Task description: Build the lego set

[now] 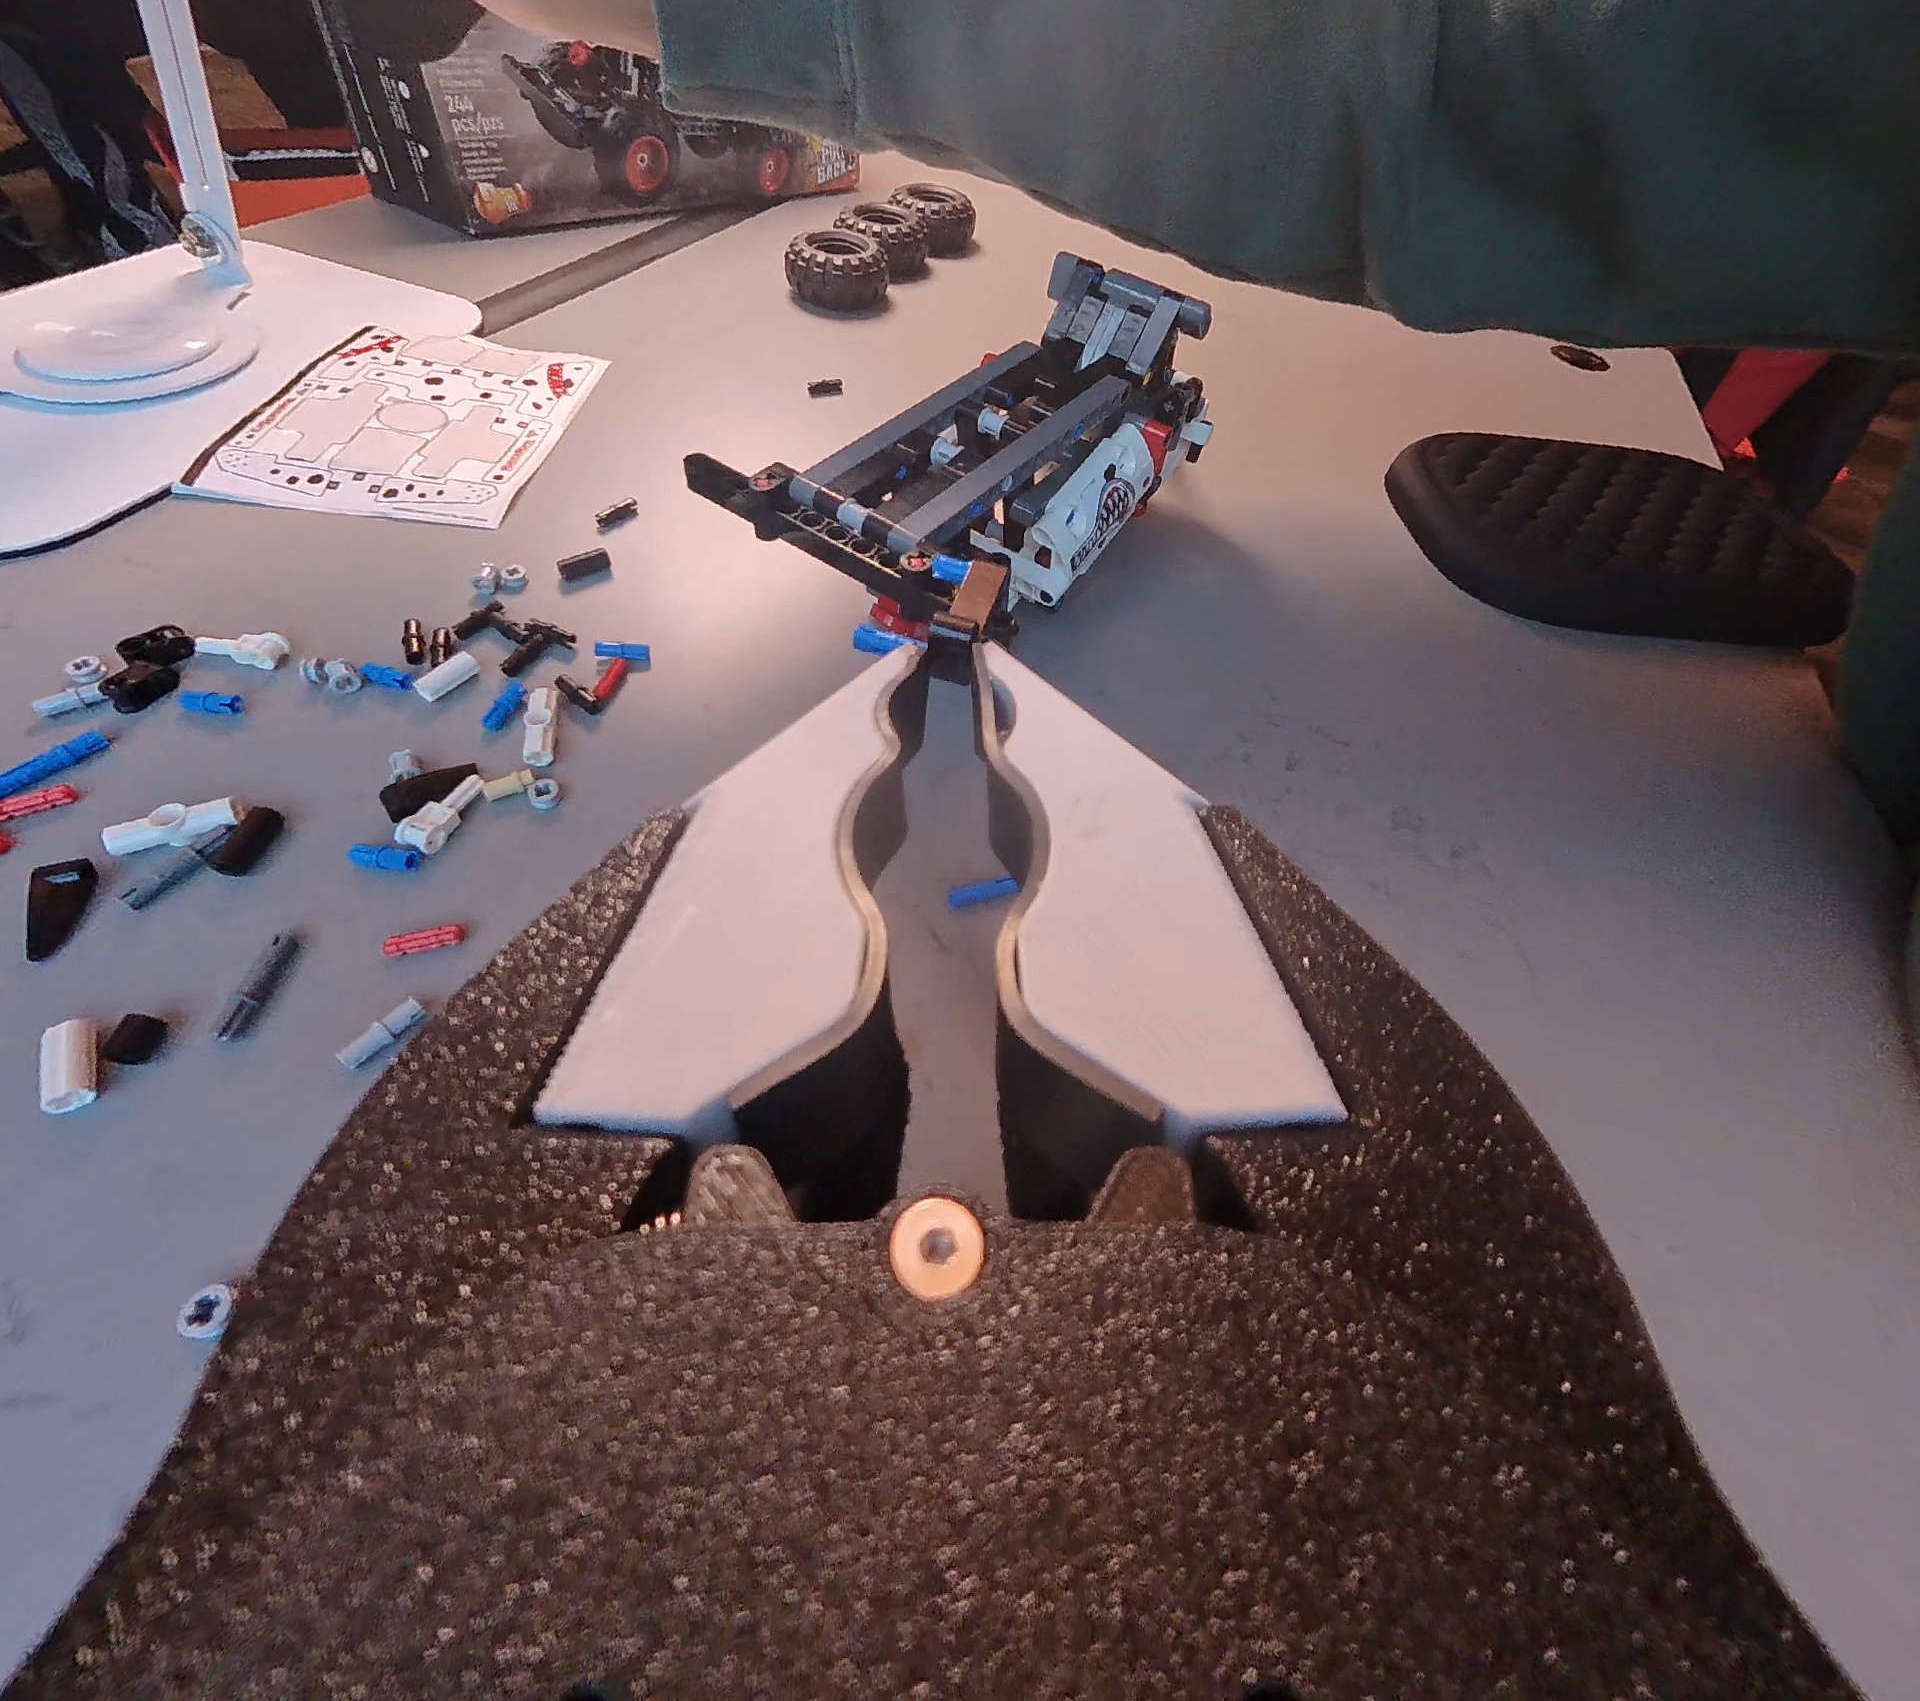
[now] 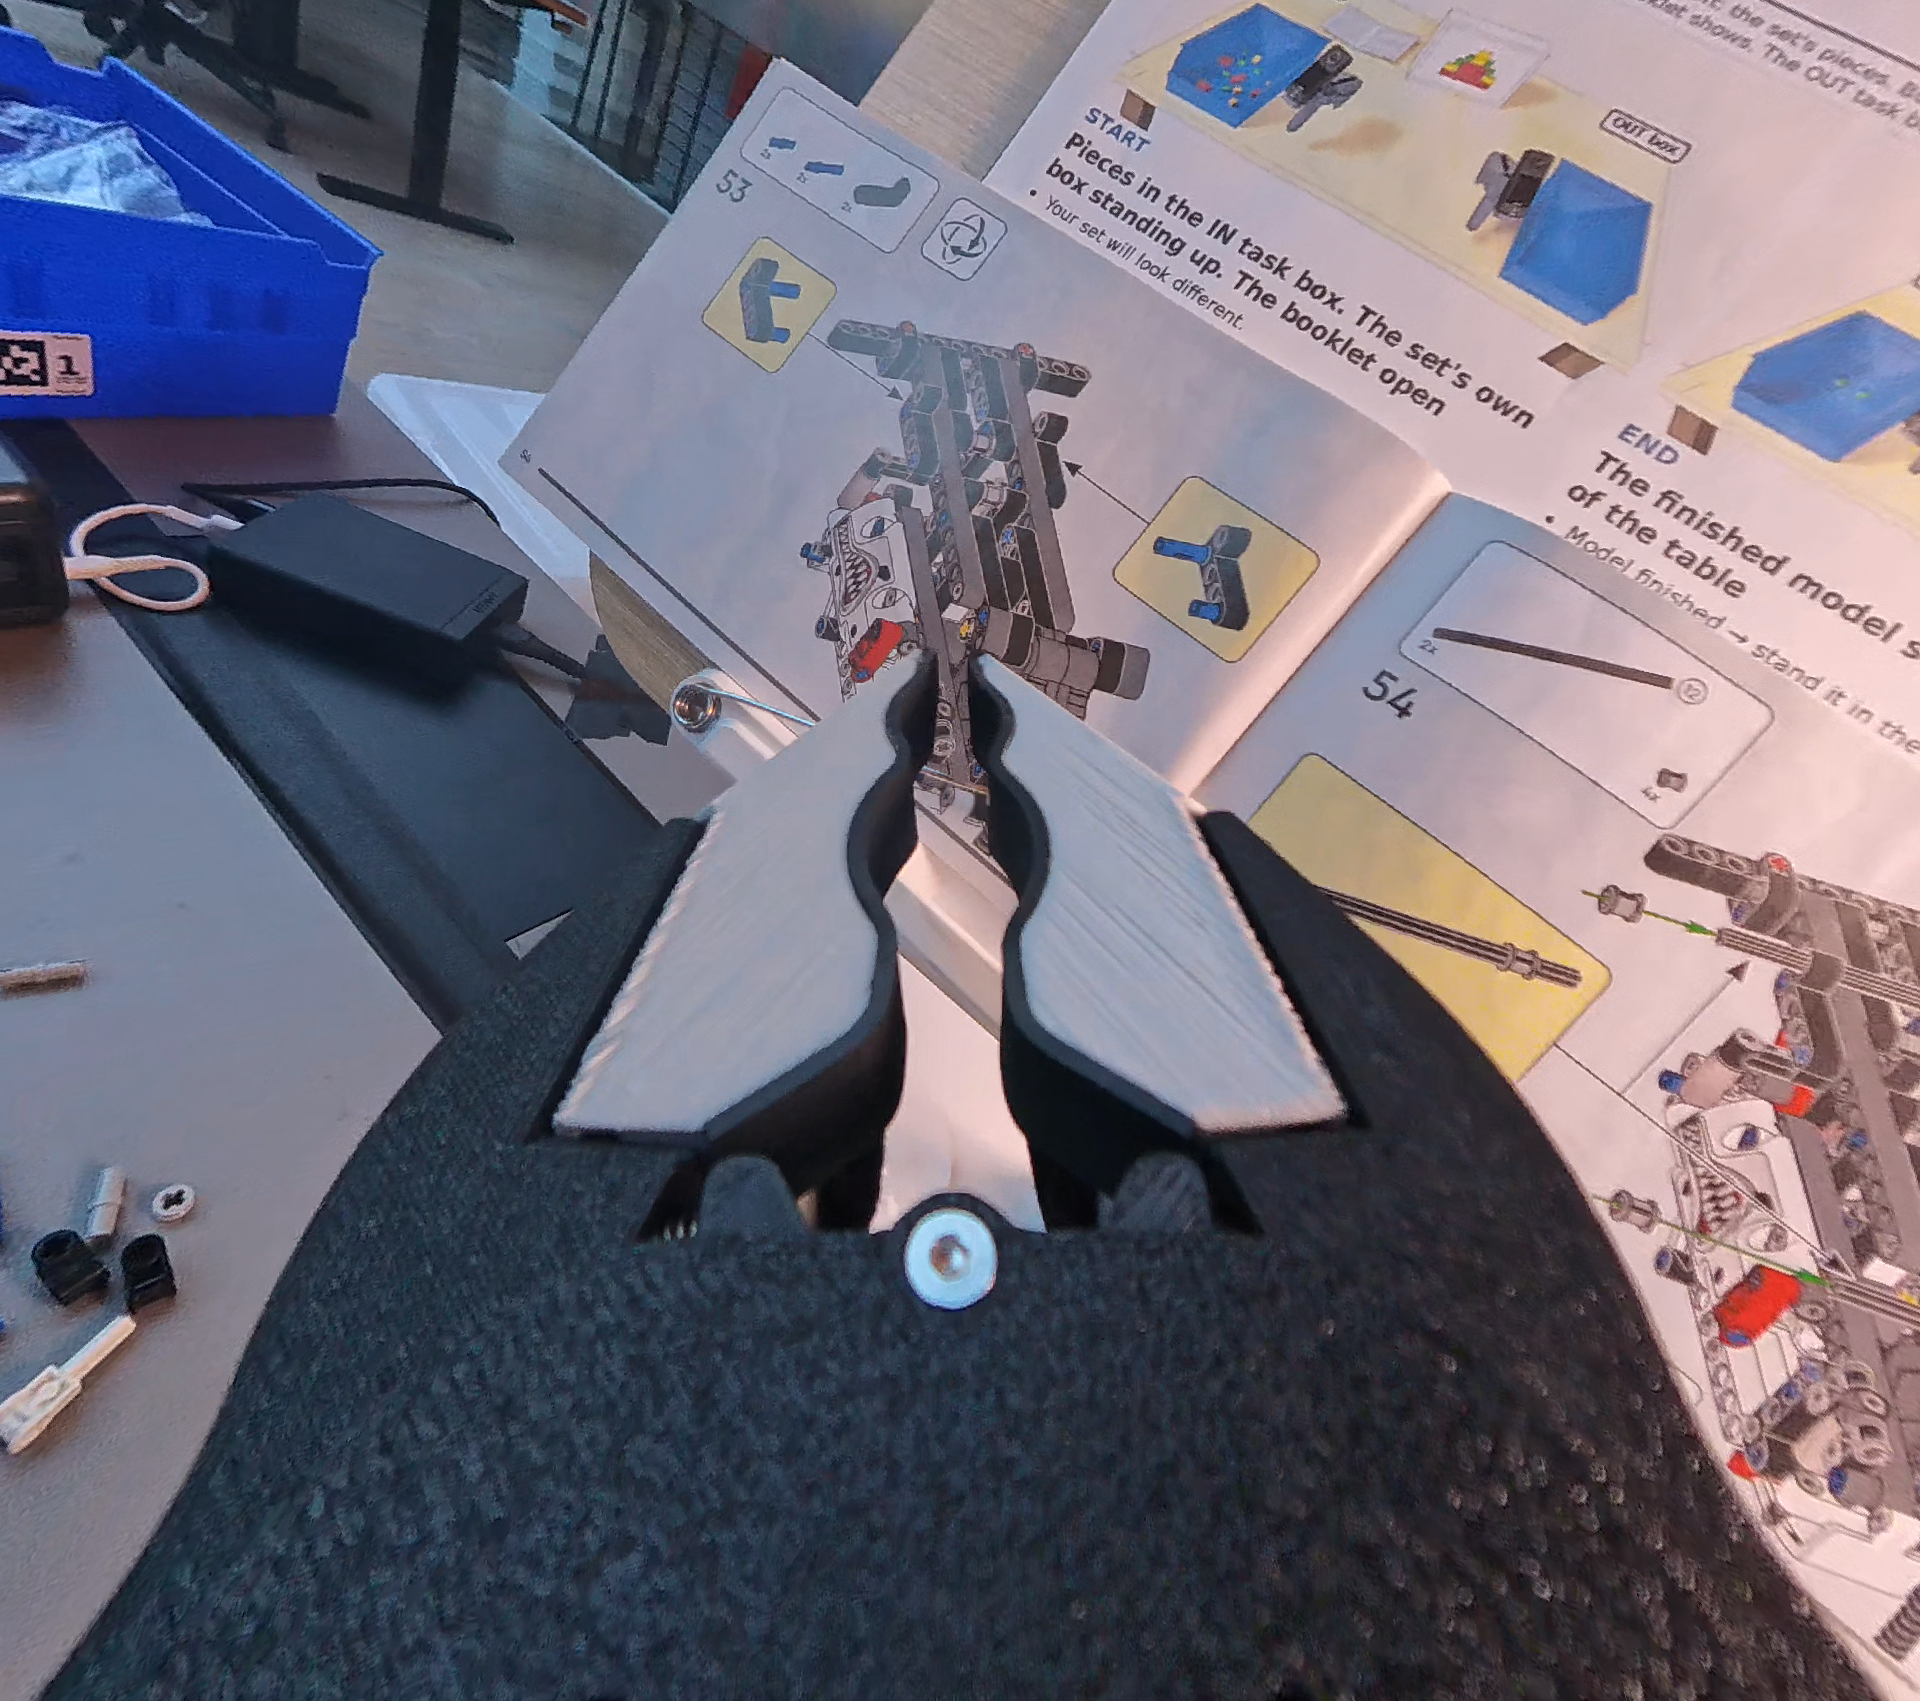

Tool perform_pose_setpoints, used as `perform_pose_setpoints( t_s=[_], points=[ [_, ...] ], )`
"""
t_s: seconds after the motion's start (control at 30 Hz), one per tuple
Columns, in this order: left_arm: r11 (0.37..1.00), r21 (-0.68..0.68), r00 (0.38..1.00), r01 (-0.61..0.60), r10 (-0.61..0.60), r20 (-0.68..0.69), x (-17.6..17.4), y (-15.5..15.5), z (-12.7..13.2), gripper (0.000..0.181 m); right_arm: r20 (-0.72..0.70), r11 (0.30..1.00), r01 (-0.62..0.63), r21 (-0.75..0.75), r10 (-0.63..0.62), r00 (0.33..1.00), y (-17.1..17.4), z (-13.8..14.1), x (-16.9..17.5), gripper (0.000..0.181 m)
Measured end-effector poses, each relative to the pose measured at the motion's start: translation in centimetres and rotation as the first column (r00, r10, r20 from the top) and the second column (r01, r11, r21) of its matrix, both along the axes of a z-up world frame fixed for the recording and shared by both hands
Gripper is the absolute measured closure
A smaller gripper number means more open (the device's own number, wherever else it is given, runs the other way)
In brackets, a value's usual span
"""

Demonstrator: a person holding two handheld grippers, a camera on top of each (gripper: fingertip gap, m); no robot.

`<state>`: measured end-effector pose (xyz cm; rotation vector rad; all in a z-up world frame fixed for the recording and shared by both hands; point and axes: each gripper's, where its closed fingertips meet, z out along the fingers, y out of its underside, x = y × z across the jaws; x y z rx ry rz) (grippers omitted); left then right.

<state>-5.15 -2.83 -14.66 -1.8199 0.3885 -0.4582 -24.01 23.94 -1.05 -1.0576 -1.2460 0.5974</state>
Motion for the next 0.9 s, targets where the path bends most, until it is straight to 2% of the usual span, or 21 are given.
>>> perform_pose_setpoints(
  t_s=[0.63,0.9],
  points=[
    [1.000,0.001,1.000,0.003,-0.003,-0.006,0.0,-0.2,0.0,0.174,-0.038,1.000,-0.012,-0.013,0.011,0.999,0.0,1.1,-1.1,0.171],
    [1.000,0.000,1.000,0.005,-0.005,-0.008,0.0,-0.2,0.0,0.174,-0.028,1.000,0.013,-0.002,-0.013,1.000,0.9,2.6,-2.6,0.175]
  ],
)
